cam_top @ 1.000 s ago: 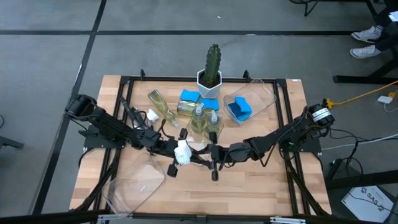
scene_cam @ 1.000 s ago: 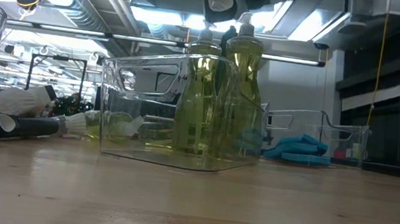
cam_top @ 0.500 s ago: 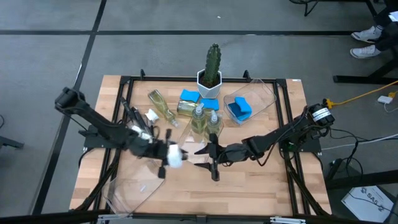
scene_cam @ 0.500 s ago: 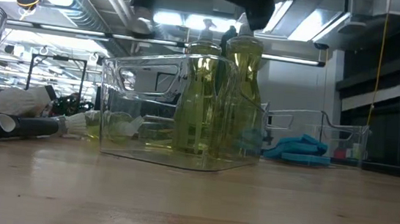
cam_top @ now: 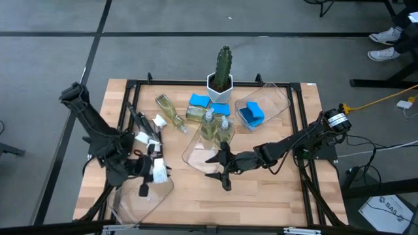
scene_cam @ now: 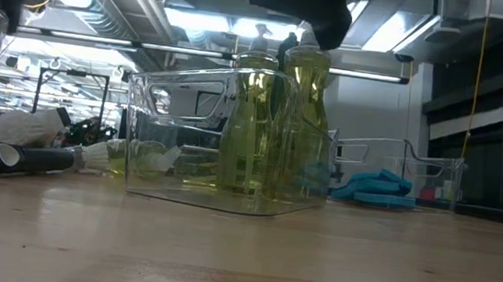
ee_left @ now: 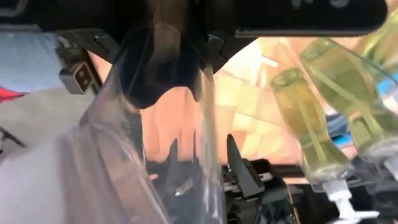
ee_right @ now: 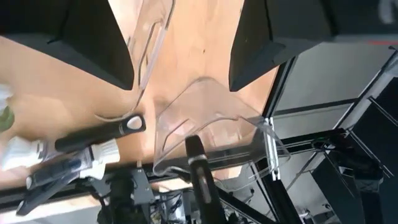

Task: Pick & Place Kitchen Sink Supplies
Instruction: Put the black dish brush into the bottom transparent bin

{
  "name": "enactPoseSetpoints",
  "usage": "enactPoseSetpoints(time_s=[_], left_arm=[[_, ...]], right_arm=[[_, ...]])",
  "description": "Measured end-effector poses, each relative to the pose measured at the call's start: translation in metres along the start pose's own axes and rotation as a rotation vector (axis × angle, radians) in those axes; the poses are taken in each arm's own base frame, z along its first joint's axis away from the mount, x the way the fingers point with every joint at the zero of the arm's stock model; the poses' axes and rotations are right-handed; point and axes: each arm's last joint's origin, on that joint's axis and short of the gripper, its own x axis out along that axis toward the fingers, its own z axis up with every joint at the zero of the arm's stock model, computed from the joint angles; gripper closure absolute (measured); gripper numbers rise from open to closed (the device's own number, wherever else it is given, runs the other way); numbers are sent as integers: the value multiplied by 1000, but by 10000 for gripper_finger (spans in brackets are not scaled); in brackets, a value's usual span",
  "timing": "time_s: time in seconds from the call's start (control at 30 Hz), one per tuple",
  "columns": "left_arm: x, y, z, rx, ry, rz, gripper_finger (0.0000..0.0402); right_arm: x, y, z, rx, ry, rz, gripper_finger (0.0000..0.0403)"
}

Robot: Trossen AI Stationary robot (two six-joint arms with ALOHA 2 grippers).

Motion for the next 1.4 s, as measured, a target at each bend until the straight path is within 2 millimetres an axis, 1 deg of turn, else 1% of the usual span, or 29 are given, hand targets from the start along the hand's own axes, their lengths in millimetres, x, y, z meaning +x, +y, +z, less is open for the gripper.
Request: enactPoseSetpoints(time_s=[0.07,0.13,0.23,0.33,0.4,0.53,0.7,0.9,1.13,1.23,1.4], left_arm=[[-3,-3,-4,-21,35,-42,309],[-4,-6,-11,6,82,-80,309],[-8,-9,-9,-17,72,-111,309],[-8,-9,-16,-64,172,-171,309],[-8,-9,-22,-148,260,-187,309],[-5,-7,-42,-332,450,-134,310],[1,-8,-63,-500,594,-81,310],[5,-14,-75,-654,750,-54,309],[5,-16,-76,-765,800,-24,264],[6,-16,-75,-772,774,-20,256],[8,-14,-75,-782,758,-3,254]], right_arm=[[0,0,-1,7,13,-4,141],[0,-1,-2,13,24,-8,141],[0,-1,-3,14,26,-9,141],[0,-1,-3,17,26,-8,141],[0,-1,-2,17,26,-8,141],[0,-1,-3,17,27,-8,141],[0,0,-3,41,35,14,141],[0,0,-4,36,43,13,141],[0,-1,-4,-77,46,9,141],[0,-1,-3,-141,37,13,141],[0,-3,-3,-256,38,10,141]])
